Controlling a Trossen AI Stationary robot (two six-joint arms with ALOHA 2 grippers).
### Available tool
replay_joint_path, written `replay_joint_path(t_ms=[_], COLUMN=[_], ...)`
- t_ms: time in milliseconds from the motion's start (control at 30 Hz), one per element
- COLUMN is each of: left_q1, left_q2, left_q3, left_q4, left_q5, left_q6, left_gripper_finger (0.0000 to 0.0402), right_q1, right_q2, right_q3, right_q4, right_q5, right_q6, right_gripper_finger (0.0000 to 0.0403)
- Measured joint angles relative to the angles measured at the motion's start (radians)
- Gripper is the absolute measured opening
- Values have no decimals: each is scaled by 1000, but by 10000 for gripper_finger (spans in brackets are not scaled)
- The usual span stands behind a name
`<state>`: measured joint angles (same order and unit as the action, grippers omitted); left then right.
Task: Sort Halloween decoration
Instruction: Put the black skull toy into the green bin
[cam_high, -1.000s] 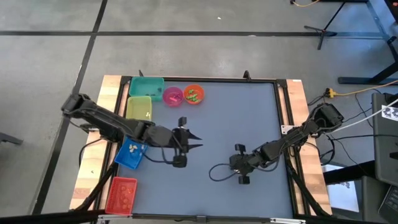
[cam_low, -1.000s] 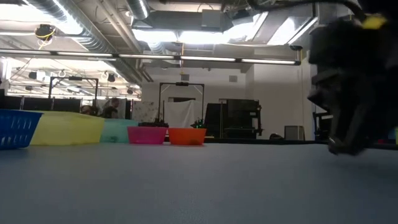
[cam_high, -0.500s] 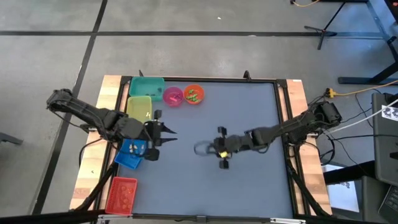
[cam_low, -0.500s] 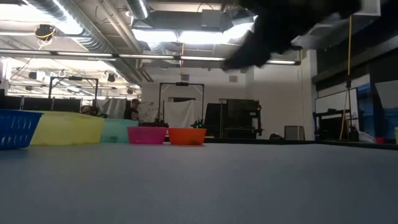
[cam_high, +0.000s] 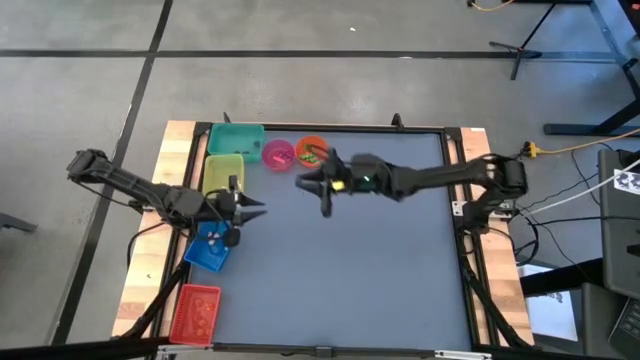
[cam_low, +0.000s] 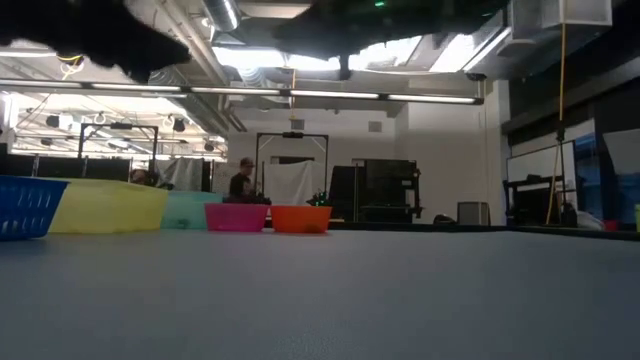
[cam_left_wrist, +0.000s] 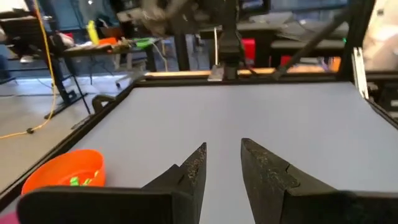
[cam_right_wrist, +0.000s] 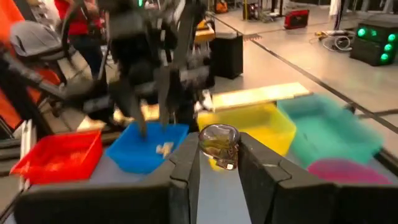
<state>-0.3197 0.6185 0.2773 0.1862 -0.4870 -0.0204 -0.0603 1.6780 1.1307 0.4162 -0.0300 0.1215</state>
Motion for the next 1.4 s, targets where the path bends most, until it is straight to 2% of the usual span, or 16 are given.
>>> replay_joint_path(t_ms=[233,433,600,767,1067,1400], left_q1=[51,125,199,274,361,374], left_q2=[-128,-210,-245,-252,-252,-252], left_q3=[-178,-270,-270,-270,-270,-270], left_q4=[148,166,132,131,127,111], left_q5=[12,3,58,131,247,251], left_q6=[-4,4,28,48,15,-5], left_gripper_finger=[85,85,85,85,85,85], right_q1=[-116,-193,-235,-259,-300,-300], right_q2=[223,421,553,670,789,832], right_q3=[292,563,751,881,963,966], right_q4=[-2,-52,-141,-124,-128,-100], right_q5=[-131,-196,-217,-217,-185,-140], right_q6=[0,2,2,2,3,3], right_gripper_finger=[85,85,85,85,85,85])
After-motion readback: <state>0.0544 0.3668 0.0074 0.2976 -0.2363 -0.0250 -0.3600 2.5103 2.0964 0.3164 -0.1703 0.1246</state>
